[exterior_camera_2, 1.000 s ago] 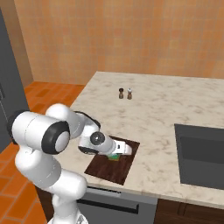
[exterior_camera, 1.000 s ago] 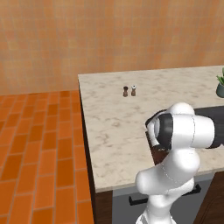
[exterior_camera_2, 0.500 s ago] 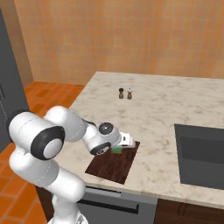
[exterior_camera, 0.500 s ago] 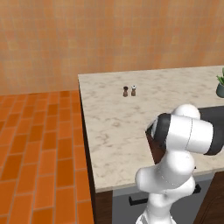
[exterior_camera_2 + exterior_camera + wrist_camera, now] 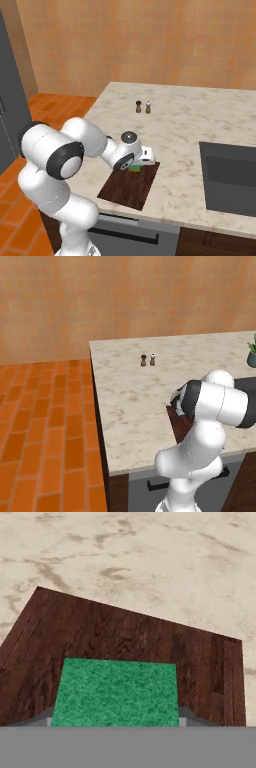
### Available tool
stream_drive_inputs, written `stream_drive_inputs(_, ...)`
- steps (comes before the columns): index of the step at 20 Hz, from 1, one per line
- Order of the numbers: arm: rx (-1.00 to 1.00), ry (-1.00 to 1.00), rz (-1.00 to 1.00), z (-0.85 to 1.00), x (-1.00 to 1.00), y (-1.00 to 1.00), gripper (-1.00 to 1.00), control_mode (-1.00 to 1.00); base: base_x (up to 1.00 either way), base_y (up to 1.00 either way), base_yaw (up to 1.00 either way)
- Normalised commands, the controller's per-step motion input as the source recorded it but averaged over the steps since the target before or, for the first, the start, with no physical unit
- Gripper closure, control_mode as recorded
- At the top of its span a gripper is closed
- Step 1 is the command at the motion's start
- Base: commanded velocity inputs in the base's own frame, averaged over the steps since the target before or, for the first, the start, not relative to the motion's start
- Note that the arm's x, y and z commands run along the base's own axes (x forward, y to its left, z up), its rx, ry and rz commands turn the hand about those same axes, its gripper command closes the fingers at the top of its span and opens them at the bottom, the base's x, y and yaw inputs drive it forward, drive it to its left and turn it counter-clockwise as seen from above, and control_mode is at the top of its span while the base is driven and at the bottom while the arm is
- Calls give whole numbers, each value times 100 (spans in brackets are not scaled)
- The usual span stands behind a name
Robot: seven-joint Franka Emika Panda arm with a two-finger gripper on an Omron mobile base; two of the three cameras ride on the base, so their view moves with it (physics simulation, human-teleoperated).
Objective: Pick up the sponge from the counter and clean the cutting board by briefly scrubbing or pressing down on the cutting board. Once finished, release the sponge.
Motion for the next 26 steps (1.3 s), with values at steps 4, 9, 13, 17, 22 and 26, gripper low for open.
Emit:
stream_drive_inputs(4, 6, 2, 9, -82, 18, -32, 100, -100, 0, 0, 0)
stream_drive_inputs(9, 1, -12, 4, -61, 2, -36, 100, -100, 0, 0, 0)
stream_drive_inputs(13, 0, -24, 0, -23, 0, -58, 100, -100, 0, 0, 0)
stream_drive_inputs(17, 0, -10, 0, 0, 0, -20, 100, -100, 0, 0, 0)
stream_drive_inputs(22, 0, -1, 0, -1, -10, 25, 100, -100, 0, 0, 0)
stream_drive_inputs(26, 0, 9, 0, 21, -17, 59, 100, -100, 0, 0, 0)
